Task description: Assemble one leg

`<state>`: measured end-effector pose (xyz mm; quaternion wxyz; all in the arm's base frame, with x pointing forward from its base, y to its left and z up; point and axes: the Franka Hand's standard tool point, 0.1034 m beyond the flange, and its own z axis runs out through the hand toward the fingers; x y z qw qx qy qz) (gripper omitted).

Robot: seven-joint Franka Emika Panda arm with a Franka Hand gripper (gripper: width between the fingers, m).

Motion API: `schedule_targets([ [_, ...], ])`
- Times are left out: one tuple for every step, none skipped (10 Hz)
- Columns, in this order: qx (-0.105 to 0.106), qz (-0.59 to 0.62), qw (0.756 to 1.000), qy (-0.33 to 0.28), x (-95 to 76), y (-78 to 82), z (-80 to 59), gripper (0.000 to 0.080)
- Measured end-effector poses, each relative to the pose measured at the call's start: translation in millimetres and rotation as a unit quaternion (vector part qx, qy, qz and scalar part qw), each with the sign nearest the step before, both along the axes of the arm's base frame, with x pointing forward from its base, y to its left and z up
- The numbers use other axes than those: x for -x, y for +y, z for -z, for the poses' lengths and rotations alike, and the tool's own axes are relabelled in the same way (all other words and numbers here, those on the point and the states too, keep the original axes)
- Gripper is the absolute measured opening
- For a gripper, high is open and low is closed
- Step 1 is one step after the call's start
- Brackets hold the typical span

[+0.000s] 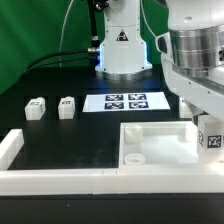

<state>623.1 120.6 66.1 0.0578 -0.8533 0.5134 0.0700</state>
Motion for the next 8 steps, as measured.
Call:
schedule_targets([
  [-0.001, -0.055, 0.998, -0.007, 0.8, 0.1, 0.3, 0.0647],
  [-0.003, -0.116, 0.993, -0.017, 1.0, 0.2, 0.3, 0.0647],
  [0.002, -0.171, 0.985, -0.023, 1.8, 1.3, 0.2, 0.0649],
  [0.015, -0.245, 0.969, -0.030, 1.9, 2.8, -0.1, 0.0649],
  [0.022, -0.308, 0.951, -0.036, 2.5, 4.1, 0.1, 0.0649],
  [0.024, -0.367, 0.929, -0.041, 2.6, 3.9, 0.3, 0.0649],
  [0.023, -0.421, 0.905, -0.047, 2.5, 3.1, 0.3, 0.0649],
  [0.019, -0.463, 0.885, -0.052, 2.3, 1.9, 0.3, 0.0649],
])
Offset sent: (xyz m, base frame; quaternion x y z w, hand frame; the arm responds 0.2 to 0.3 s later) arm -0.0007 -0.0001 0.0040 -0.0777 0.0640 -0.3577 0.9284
